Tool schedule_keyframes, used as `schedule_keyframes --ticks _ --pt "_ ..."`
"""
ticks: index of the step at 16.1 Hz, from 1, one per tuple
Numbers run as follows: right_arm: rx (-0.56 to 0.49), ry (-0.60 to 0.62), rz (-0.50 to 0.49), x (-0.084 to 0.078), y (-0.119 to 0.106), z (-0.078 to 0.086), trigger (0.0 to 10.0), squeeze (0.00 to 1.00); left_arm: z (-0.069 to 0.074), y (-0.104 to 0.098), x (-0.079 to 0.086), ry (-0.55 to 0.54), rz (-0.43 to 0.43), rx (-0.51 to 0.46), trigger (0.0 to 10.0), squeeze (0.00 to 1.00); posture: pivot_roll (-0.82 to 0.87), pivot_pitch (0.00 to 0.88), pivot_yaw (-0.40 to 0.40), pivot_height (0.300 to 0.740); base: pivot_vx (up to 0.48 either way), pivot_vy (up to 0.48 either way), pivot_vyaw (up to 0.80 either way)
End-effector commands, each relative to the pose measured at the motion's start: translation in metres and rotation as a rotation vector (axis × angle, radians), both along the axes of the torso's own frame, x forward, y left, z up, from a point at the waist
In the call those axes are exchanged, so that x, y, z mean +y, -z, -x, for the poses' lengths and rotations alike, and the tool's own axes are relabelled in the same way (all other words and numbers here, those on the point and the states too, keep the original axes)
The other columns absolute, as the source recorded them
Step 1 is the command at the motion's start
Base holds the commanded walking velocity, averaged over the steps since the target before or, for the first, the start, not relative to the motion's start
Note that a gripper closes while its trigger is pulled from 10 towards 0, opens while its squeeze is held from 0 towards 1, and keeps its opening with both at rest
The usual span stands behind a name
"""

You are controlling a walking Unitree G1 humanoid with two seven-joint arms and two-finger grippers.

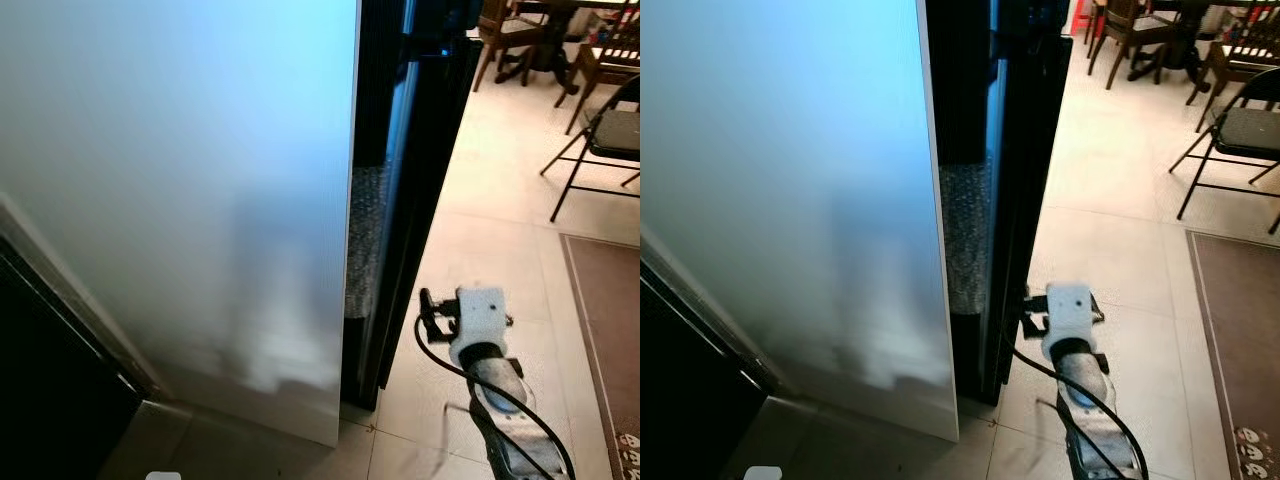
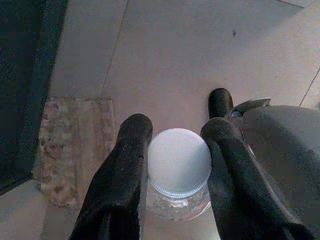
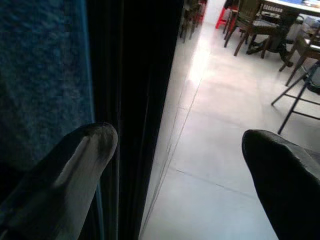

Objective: Restocking fridge

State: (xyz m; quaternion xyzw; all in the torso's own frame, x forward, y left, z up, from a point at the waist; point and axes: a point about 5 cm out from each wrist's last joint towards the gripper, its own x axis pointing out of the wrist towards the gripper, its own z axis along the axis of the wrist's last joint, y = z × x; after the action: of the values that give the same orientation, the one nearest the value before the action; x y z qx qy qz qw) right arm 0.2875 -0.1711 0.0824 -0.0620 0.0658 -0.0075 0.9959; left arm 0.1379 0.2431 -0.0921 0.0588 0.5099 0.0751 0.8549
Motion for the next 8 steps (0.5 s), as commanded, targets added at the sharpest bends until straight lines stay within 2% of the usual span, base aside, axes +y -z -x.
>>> schedule_keyframes --ticks 1,5,8 --pt "-0.012 0.005 0.001 -0.0011 -0.0019 -0.0003 10.0 0.0 0.0049 0.0015 0.001 -0.014 0.004 0.014 10.0 0.0 -0.07 0.0 0.028 0.74 0.0 0.0 0.0" --pt "-0.023 -0.005 -0.001 0.0005 -0.0049 -0.0038 10.0 0.0 0.0053 0.0017 0.001 -0.008 0.001 0.019 10.0 0.0 -0.07 0.0 0.027 0.74 0.0 0.0 0.0" --pt "-0.024 -0.005 -0.002 0.0016 -0.0054 -0.0041 10.0 0.0 0.0051 0.0016 0.001 -0.01 0.002 0.017 10.0 0.0 -0.07 0.0 0.028 0.74 0.293 0.0 0.0"
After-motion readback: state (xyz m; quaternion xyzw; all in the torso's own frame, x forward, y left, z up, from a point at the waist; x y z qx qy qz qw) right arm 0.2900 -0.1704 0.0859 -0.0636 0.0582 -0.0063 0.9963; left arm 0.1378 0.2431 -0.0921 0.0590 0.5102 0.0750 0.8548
